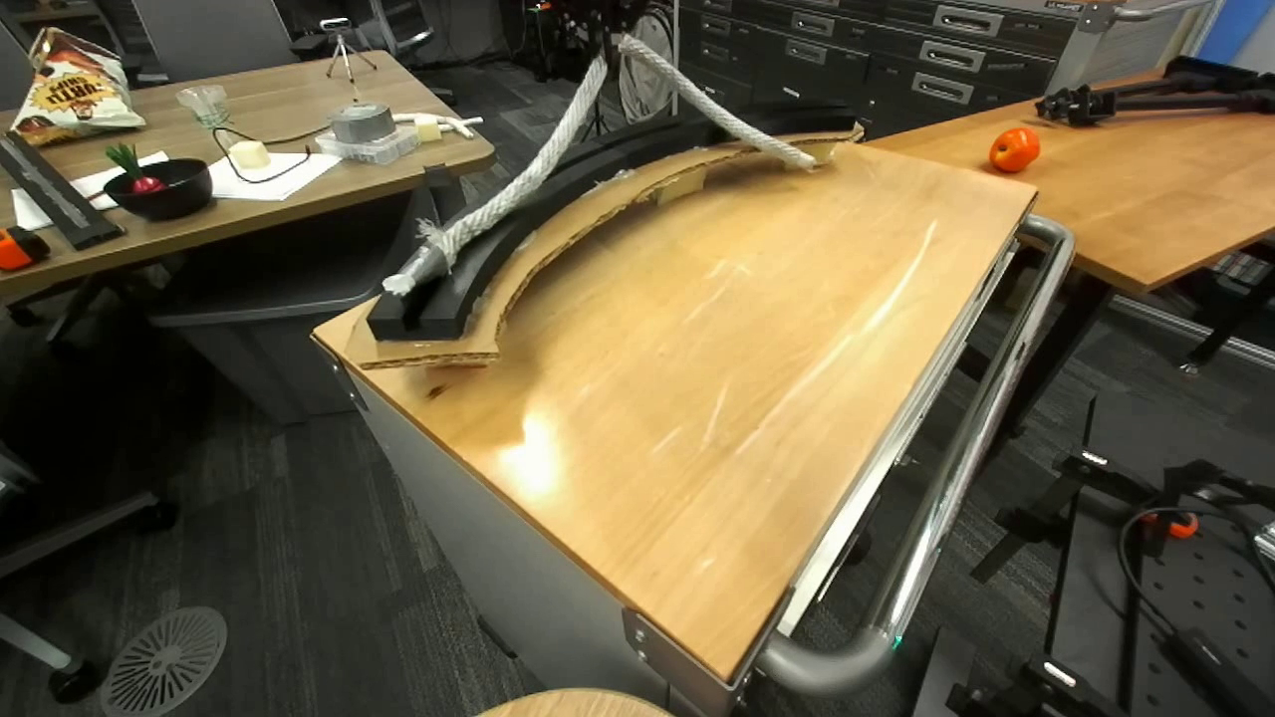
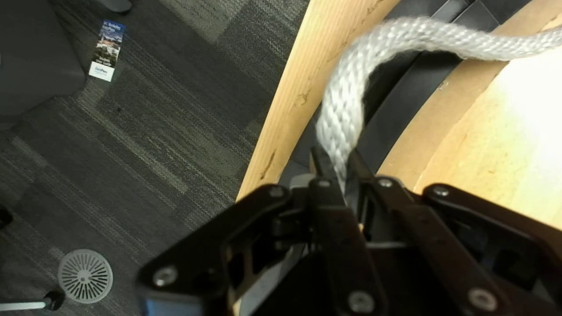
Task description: Place the rope on the platform
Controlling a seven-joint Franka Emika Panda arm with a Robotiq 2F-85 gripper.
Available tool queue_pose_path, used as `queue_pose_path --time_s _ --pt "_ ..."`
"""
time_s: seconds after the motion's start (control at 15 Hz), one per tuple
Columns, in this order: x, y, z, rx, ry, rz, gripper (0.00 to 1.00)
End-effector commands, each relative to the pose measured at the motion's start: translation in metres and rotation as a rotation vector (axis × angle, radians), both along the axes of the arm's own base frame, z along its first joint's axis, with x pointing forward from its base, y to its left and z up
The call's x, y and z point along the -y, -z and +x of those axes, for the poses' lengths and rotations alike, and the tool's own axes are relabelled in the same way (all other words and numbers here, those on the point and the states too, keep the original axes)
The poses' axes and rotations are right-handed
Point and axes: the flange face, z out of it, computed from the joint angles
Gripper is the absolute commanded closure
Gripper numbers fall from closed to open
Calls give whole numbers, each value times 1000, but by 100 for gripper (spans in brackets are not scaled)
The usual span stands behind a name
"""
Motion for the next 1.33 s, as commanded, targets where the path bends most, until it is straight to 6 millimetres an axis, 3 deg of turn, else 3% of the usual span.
queue_pose_path --time_s 0.0,0.47,0.87,1.27 --pt "-5 1 12 -38 -20 3 97" --pt "3 30 16 -180 -28 32 97" --pt "12 28 22 -203 -36 83 97" --pt "13 13 34 -173 -36 150 97"
